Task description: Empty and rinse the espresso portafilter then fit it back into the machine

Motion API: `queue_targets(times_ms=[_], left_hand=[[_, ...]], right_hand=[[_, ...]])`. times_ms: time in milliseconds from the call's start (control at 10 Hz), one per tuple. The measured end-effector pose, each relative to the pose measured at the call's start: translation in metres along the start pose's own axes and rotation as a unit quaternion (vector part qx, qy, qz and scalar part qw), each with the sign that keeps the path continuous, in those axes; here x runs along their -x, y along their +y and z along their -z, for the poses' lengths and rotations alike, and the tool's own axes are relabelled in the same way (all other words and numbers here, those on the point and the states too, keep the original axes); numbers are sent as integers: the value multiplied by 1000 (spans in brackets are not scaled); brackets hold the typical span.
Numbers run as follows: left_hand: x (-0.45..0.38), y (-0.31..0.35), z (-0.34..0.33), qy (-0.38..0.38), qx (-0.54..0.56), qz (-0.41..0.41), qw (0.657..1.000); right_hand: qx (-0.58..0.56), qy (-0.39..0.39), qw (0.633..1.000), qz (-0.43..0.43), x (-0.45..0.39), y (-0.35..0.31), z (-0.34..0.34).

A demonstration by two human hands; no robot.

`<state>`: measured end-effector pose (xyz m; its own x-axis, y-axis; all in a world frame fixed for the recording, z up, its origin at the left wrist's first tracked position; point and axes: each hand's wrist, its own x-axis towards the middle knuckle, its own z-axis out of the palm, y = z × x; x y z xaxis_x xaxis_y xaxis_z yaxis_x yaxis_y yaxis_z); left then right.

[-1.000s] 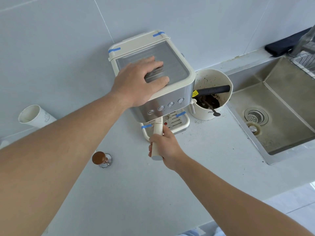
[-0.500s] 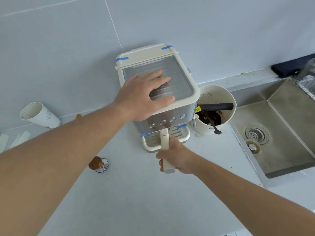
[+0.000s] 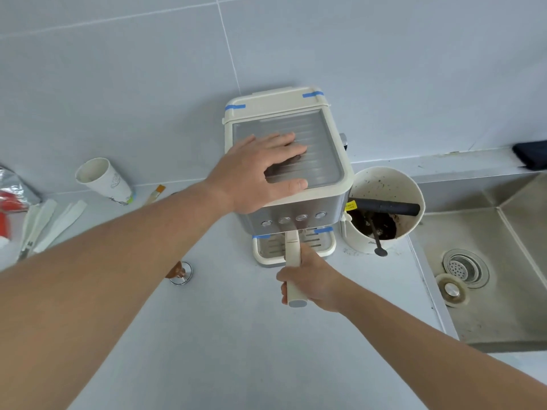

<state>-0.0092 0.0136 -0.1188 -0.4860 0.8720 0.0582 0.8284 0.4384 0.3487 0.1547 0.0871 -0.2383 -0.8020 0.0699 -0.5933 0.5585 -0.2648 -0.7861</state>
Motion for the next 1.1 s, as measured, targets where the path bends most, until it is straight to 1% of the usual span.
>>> queue_targets(times_ms=[100,300,400,500,600,800,900,1000,1100], left_hand=[[1,1,0,7,9,6,1000],[4,5,-1,49,38,18,998],[10,5,-6,101,46,27,993],[17,10,-9,135,46,27,989],[19,17,-7,158,30,18,987],[25,27,-9,172,-22,6,985],[31,33,-7,148,24,39,988],[38,36,-1,126,55,60,989],[54,38,7,157,75,73,982]], right_hand=[[13,9,1000,2,6,2,3],[69,45,997,13,20,4,17],[22,60,998,19,28,2,24],[-8,53,998,23,39,-2,31],[-20,74,996,44,51,-8,38],[-62,79,987,128,89,-40,49],[-78,75,976,189,121,-69,53],[-61,66,960,263,158,-104,58],[-47,61,930,360,205,-137,57]])
